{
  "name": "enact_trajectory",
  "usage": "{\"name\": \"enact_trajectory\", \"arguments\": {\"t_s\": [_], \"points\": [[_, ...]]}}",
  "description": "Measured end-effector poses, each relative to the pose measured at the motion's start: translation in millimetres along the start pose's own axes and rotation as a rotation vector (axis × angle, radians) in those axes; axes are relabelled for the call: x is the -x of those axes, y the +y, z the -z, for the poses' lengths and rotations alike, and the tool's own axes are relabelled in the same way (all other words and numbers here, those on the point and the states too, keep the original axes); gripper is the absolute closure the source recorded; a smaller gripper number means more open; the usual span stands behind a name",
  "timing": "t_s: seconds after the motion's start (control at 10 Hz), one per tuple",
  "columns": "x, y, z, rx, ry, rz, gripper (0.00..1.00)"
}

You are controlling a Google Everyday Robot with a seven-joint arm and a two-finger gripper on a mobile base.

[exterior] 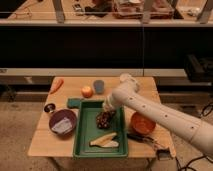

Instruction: Place grapes in paper cup

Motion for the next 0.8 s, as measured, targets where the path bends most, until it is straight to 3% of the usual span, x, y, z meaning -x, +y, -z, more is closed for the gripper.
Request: {"name": "enact_trajectory", "arguments": {"t_s": [0.3,0.5,0.8], "points": [[22,-2,-3,0.01,-0.077,0.043,0.2],[32,-8,-20,-0.013,-0.111,0.072,0.2],[39,-18,-30,-0.065,-0.125,0.094,0.2]]}}
